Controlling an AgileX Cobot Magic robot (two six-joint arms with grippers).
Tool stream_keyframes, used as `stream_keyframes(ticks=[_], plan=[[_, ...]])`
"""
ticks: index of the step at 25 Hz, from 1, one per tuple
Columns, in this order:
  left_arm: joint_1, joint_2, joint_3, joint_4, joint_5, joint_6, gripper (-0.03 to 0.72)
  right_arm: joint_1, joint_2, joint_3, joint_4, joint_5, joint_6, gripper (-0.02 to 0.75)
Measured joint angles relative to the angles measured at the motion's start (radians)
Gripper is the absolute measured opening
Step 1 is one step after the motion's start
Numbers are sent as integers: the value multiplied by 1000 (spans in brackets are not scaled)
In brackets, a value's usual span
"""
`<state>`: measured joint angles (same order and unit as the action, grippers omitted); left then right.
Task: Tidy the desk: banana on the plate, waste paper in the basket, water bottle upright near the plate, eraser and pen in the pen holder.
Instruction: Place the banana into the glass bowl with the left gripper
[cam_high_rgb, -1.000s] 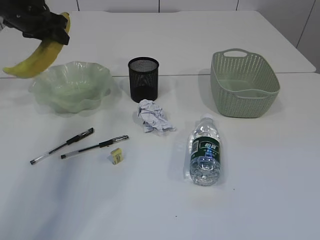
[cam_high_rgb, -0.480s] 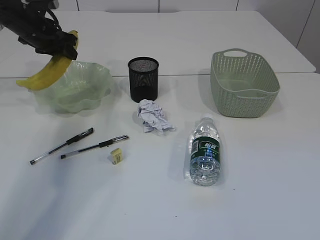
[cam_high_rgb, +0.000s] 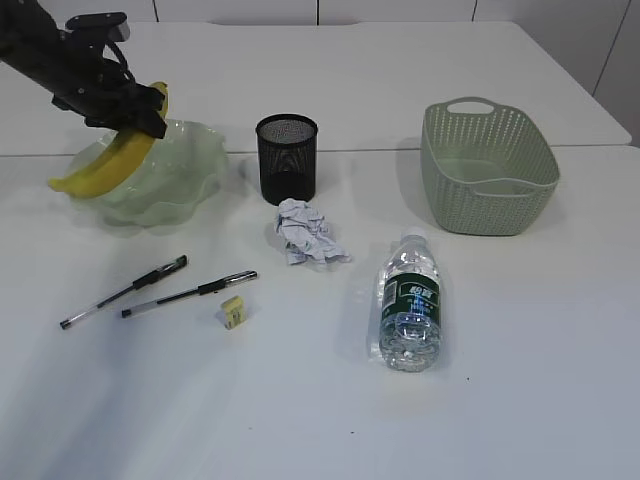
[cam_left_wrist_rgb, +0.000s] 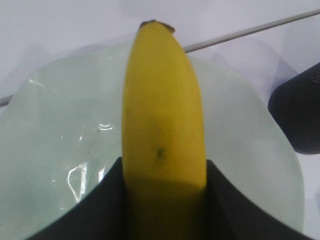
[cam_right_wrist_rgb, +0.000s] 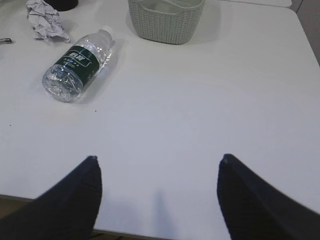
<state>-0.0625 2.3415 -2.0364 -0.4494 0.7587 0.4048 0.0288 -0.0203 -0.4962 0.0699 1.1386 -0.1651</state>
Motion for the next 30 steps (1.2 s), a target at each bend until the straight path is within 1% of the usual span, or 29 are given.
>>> stream_keyframes(ticks=[4,9,15,21,30], plan=[[0,0,0,-2,0,7,267,0,0,0,0,0,0,536],[0,2,-5,-4,2,11,320,0,0,0,0,0,0,536],[0,0,-30,-5,2,11,351,0,0,0,0,0,0,536],[0,-4,-36,-9,11,11,430,0,0,0,0,0,0,536],[0,-26,-36,-9,79,11,446,0,0,0,0,0,0,536]])
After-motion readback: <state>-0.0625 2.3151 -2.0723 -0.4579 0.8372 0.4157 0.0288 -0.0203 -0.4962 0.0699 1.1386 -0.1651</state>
